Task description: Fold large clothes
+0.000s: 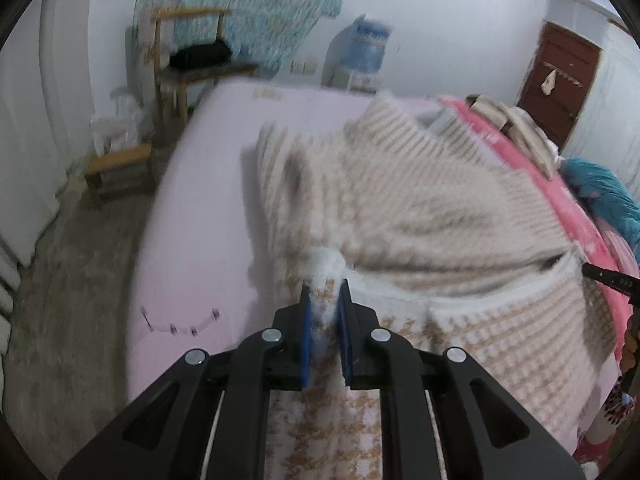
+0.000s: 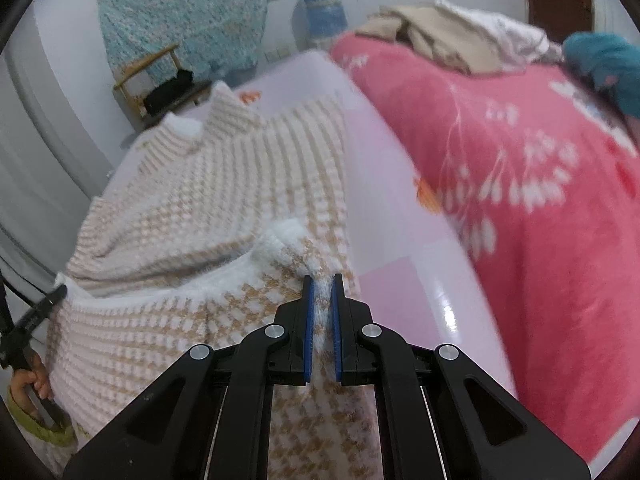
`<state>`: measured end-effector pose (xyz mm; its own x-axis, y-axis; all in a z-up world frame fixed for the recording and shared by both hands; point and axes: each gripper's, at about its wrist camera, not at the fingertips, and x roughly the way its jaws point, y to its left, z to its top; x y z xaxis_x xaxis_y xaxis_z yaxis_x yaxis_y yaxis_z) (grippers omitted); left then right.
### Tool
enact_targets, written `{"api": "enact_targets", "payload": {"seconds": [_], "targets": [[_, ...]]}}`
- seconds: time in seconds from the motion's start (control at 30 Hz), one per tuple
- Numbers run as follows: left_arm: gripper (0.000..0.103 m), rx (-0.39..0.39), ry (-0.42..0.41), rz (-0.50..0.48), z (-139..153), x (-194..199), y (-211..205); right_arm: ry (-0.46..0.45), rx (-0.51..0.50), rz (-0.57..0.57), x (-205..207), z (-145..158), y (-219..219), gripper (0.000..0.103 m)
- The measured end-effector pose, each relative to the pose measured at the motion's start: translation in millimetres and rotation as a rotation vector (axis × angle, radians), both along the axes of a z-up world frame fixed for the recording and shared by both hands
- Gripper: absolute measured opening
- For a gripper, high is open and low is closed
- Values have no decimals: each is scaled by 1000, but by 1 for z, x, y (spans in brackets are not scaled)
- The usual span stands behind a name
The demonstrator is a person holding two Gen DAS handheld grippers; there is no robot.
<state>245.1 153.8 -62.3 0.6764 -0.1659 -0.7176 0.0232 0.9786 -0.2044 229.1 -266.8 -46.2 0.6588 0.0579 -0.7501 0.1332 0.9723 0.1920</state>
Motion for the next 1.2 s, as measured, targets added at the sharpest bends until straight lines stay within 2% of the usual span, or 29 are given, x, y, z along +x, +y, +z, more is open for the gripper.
{"api": "enact_targets", "payload": {"seconds": [0.13,0.17,0.23,0.27,0.3,0.43,0.5,0.53,0.6,0.67,0.7,0.77,0.8,0.83,0.9,0.97,1.07,1.2], "targets": [[14,-33,-20,9,0,-3,5,14,27,-12,4,-10,-3,7],[17,-30,-22,9,1,-4,5,17,21,-14,5,-9,-5,13],[36,-9,-21,29,5,-5,5,35,-11,-13,3,-6,-4,30],[60,0,-21,57,9,-7,9,34,-42,-16,1,-2,-2,41],[69,-5,-33,79,14,-11,13,21,-82,-18,-5,6,0,46],[74,-38,-147,82,43,-35,19,-56,-124,-4,-30,33,6,51],[78,-52,-205,33,55,-45,13,-95,-106,53,-40,43,16,51],[79,-69,-217,-24,57,-49,3,-105,-84,107,-43,45,28,51],[79,-94,-176,-106,51,-44,-15,-79,-37,208,-37,37,52,51],[79,-98,-76,-134,33,-30,-32,-23,-11,287,-28,22,76,48],[79,-80,-11,-121,20,-21,-39,10,-12,322,-22,12,90,42],[79,-54,50,-79,2,-10,-41,45,-10,360,-12,-1,106,37],[79,-71,62,-57,-6,-6,-37,71,-1,364,-4,-11,112,35],[79,-80,42,-50,-6,-7,-36,80,-1,359,1,-16,114,35],[79,-93,52,-47,-4,-7,-35,76,6,340,9,-19,112,31],[79,-95,43,-42,2,-9,-34,80,24,318,11,-15,109,28],[79,-93,-3,-45,17,-22,-33,54,-1,297,5,-4,106,28],[79,-123,-53,-159,34,-49,-47,-4,2,345,-25,18,109,28]]}}
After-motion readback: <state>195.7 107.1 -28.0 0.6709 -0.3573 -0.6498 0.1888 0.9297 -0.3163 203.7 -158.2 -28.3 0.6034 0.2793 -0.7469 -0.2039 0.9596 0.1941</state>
